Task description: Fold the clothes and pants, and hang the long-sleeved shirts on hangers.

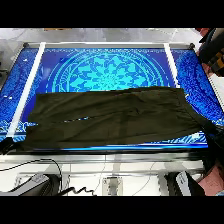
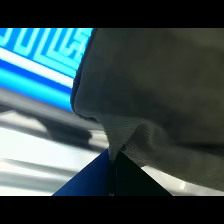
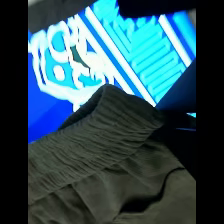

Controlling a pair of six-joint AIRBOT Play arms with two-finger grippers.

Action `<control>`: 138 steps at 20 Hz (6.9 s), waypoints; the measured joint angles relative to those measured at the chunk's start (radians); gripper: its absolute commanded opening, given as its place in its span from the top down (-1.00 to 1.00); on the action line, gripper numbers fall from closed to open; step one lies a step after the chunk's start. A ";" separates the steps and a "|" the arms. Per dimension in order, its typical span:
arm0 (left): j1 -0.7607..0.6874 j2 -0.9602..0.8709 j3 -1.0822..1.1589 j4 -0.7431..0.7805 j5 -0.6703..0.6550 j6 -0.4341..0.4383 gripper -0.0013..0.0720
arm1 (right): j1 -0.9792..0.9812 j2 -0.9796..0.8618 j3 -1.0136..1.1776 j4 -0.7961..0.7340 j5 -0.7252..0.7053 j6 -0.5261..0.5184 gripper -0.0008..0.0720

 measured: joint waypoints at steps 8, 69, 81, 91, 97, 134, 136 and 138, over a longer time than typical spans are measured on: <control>0.000 0.000 0.032 -0.100 0.004 0.011 0.88 | 0.000 0.207 0.050 -0.225 0.142 0.132 0.90; -0.533 -0.475 0.307 -0.399 0.421 -0.479 0.89 | 0.657 -0.518 0.536 -0.106 -0.257 0.239 0.03; -0.654 -0.098 0.419 -0.413 0.439 -0.325 0.89 | 1.153 -0.668 0.705 -0.035 -0.449 0.327 0.90; -0.717 0.261 0.432 -0.405 0.417 -0.303 0.89 | 1.584 -1.096 1.137 0.219 -0.355 0.414 0.90; -0.817 0.219 0.431 -0.412 0.417 -0.304 0.89 | 1.676 -1.184 1.246 0.179 -0.278 0.426 0.90; -0.928 -0.463 0.431 -0.194 0.105 -0.224 -0.93 | 0.811 -0.934 1.262 -0.161 0.537 0.240 0.89; -0.944 -0.518 0.431 -0.262 0.099 -0.190 -0.90 | 0.814 -0.934 1.262 -0.161 0.539 0.239 0.90; -0.970 -0.553 0.432 -0.314 0.093 -0.164 -0.64 | 0.815 -0.934 1.262 -0.161 0.539 0.238 0.90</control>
